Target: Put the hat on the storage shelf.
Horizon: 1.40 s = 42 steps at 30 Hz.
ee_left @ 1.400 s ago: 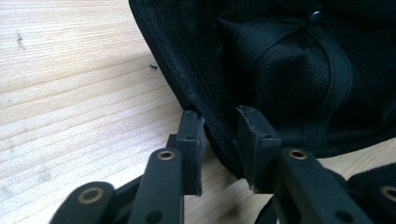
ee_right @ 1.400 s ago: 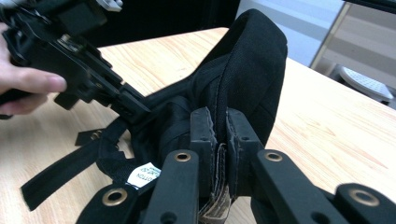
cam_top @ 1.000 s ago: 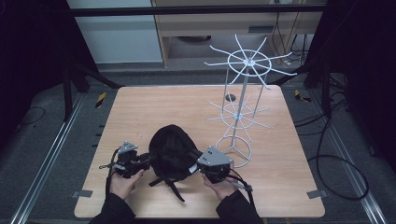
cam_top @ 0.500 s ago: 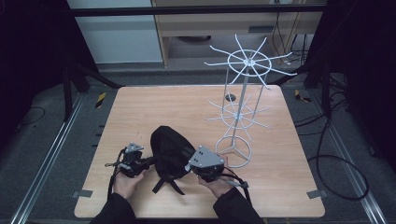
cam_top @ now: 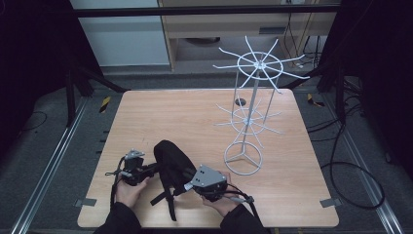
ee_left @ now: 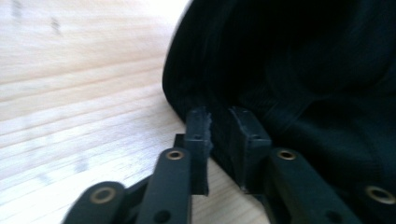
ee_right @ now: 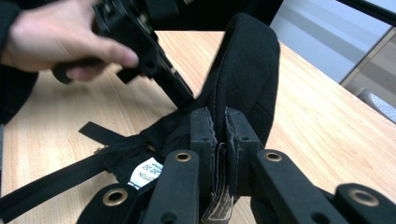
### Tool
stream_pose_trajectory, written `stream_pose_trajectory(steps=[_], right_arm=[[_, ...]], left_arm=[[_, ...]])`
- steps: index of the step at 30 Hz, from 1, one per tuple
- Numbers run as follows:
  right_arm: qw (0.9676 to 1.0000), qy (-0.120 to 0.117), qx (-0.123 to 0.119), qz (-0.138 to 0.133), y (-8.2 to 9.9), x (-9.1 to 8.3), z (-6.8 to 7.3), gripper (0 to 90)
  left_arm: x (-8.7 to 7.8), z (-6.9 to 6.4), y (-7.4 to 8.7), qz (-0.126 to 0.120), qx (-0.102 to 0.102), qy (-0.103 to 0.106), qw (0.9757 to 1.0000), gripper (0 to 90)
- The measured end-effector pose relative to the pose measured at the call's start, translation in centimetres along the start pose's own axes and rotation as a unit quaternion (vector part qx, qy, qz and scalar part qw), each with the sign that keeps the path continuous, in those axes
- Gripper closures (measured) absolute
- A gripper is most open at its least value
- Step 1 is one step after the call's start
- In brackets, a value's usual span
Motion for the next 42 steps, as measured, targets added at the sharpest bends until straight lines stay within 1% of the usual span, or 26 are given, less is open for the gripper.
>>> stream_pose_trajectory(steps=[1,2,3,4,5,7,8,9,10,11,12,14,16,17,20,21,22,23,25,27,30,31,34,38,39,42], right_arm=[[1.0,0.001,-0.002,0.001,0.0,0.0,0.0,83.3],[1.0,0.005,-0.006,0.003,0.0,0.0,0.1,83.3],[0.9999,0.008,-0.011,0.005,0.0,0.0,0.1,83.3],[0.9999,0.01,-0.012,0.006,-0.1,0.0,0.1,83.2],[0.9998,0.013,-0.013,0.008,-0.1,0.0,0.1,83.2],[0.9997,0.016,-0.013,0.01,-0.1,0.0,0.1,83.2],[0.9997,0.017,-0.013,0.009,0.0,0.0,0.1,83.2],[0.9997,0.017,-0.013,0.009,0.0,0.0,0.1,83.2],[0.9997,0.018,-0.011,0.009,-0.1,0.0,0.1,83.0],[0.9997,0.018,-0.01,0.009,-0.1,0.0,0.1,82.9],[0.9997,0.018,-0.01,0.009,-0.1,0.0,0.1,82.9],[0.9998,0.015,-0.011,0.009,-0.1,0.1,0.2,82.7],[0.9998,0.015,-0.01,0.009,-0.1,0.1,0.2,82.7],[0.9998,0.013,-0.01,0.009,-0.1,0.1,0.3,82.5],[0.9999,0.01,-0.007,0.008,-0.2,0.1,0.3,82.4],[0.9999,0.008,-0.007,0.007,-0.2,0.1,0.4,82.3],[0.9999,0.008,-0.007,0.007,-0.2,0.1,0.4,82.3],[0.9999,0.007,-0.008,0.006,-0.2,0.1,0.4,82.3],[1.0,0.002,-0.009,0.003,-0.2,0.2,0.6,82.3],[0.9999,0.003,-0.011,0.005,-0.2,0.2,0.8,82.6],[1.0,0.0,-0.008,0.005,0.1,0.3,0.7,82.7],[1.0,-0.001,-0.002,0.005,0.4,0.2,0.5,82.8],[1.0,0.003,0.003,0.004,0.5,0.1,0.3,82.8],[1.0,0.001,0.008,0.001,0.7,0.0,0.2,82.8],[1.0,-0.004,0.005,0.0,0.7,0.1,0.4,82.8],[0.9999,-0.013,0.002,-0.004,0.7,0.1,0.6,82.8]], left_arm=[[-0.6,-0.1,-0.2,-0.012,-0.003,0.006,0.9999,73.0],[-0.6,-0.1,-0.2,-0.012,-0.003,0.006,0.9999,71.1],[-2.0,-0.4,-0.6,-0.034,0.001,0.011,0.9994,70.2],[-2.0,-0.4,-0.6,-0.034,0.001,0.011,0.9994,69.6],[-3.4,-1.1,-0.9,-0.054,0.004,0.025,0.9982,68.1],[-4.7,-1.9,-1.3,-0.074,0.016,0.033,0.9966,65.8],[-4.7,-1.9,-1.3,-0.074,0.016,0.033,0.9966,63.9],[-5.4,-2.5,-1.6,-0.085,0.018,0.041,0.9954,63.9],[-6.2,-3.4,-2.0,-0.098,0.019,0.053,0.9935,60.5],[-6.4,-3.9,-2.3,-0.103,0.021,0.061,0.9925,59.2],[-6.4,-3.9,-2.3,-0.103,0.021,0.061,0.9925,57.5],[-6.8,-5.1,-2.8,-0.111,0.025,0.073,0.9909,53.6],[-6.8,-5.4,-2.9,-0.115,0.024,0.074,0.9904,50.3],[-6.8,-5.9,-3.4,-0.123,0.024,0.078,0.9891,48.3],[-6.7,-6.6,-3.7,-0.123,0.023,0.082,0.9888,44.4],[-6.4,-7.2,-3.8,-0.12,0.027,0.084,0.9889,40.2],[-6.4,-7.2,-3.8,-0.12,0.027,0.084,0.9889,39.1],[-6.2,-7.4,-3.8,-0.117,0.028,0.08,0.9895,39.1],[-5.5,-7.9,-3.8,-0.109,0.021,0.077,0.9908,33.9],[-5.2,-8.2,-3.9,-0.11,0.018,0.073,0.9912,31.5],[-4.9,-8.4,-3.9,-0.11,0.016,0.065,0.9917,29.0],[-4.5,-8.4,-3.7,-0.105,0.01,0.061,0.9925,27.4],[-4.1,-8.5,-3.5,-0.096,0.013,0.061,0.9934,26.3],[-4.0,-8.6,-3.5,-0.102,0.006,0.069,0.9924,25.1],[-4.3,-8.8,-3.7,-0.114,0.002,0.081,0.9902,25.4],[-4.5,-9.2,-3.8,-0.115,0.001,0.089,0.9893,25.0]])
Point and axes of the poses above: each handheld gripper's, and its own axes: x roughly forward along the jaws, y roughly out of its underside, z roughly to its left, the point moved 6 cm from there along x, roughly forward along the jaws, and after that the axes turned 6 degrees about -x, right-handed, at the moved point
